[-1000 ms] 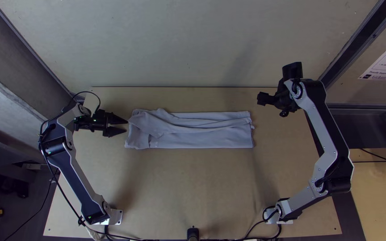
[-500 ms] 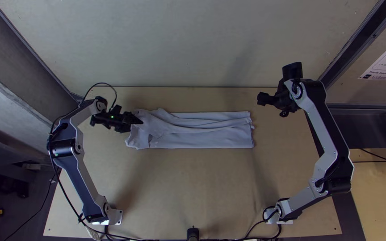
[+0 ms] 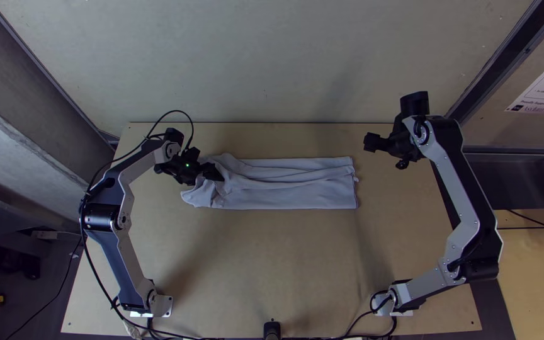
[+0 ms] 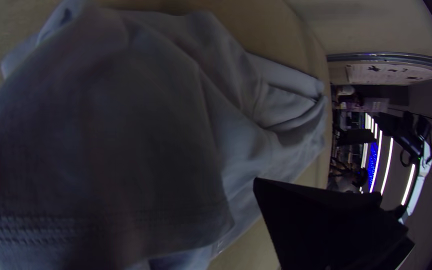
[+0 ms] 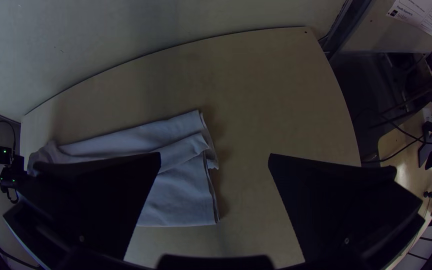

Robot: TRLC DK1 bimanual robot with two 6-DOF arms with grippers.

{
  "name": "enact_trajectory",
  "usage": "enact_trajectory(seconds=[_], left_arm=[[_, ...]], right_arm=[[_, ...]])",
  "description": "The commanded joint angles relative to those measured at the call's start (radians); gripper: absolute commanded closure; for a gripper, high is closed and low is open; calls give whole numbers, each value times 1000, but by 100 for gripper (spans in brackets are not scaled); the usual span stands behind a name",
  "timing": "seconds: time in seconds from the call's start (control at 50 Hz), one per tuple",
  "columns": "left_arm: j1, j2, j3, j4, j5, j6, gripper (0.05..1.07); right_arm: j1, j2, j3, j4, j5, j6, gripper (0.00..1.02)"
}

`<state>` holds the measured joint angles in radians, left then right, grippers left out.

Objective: Fold the t-shirt

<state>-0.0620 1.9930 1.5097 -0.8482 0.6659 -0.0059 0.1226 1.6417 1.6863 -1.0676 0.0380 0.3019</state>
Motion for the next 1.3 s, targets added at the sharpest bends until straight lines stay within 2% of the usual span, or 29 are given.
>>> enact_trajectory(seconds=[0.0, 0.02, 0.04, 0.12, 0.28, 0.46, 0.72, 0.92, 1.18, 1.28], left_arm=[[-15, -7, -74, 28, -66, -68, 78], [-15, -11, -78, 38, -68, -71, 91], [-13, -14, -80, 41, -68, -71, 99], [-9, -20, -80, 41, -89, -74, 104], [34, -53, -82, 26, -111, -91, 104], [140, -92, -19, -32, -184, -42, 104], [318, -86, 153, -193, -270, 147, 104], [419, -79, 225, -221, -385, 288, 104], [459, -125, 256, -232, -578, 437, 104], [458, -151, 285, -256, -624, 462, 104]], right_arm=[[-8, -42, -43, 14, 8, -3, 4], [-9, -45, -48, 15, 8, -3, 4], [-9, -46, -51, 17, 8, -3, 4], [-9, -59, -69, 23, 8, -3, 4], [-9, -88, -106, 44, 8, -3, 4], [-28, -122, -135, 54, 8, -7, 4], [-41, -192, -247, 144, 7, -18, 4], [-49, -207, -281, 179, 7, -14, 4], [-60, -221, -289, 187, 7, -7, 4], [-60, -230, -303, 190, 7, -7, 4]])
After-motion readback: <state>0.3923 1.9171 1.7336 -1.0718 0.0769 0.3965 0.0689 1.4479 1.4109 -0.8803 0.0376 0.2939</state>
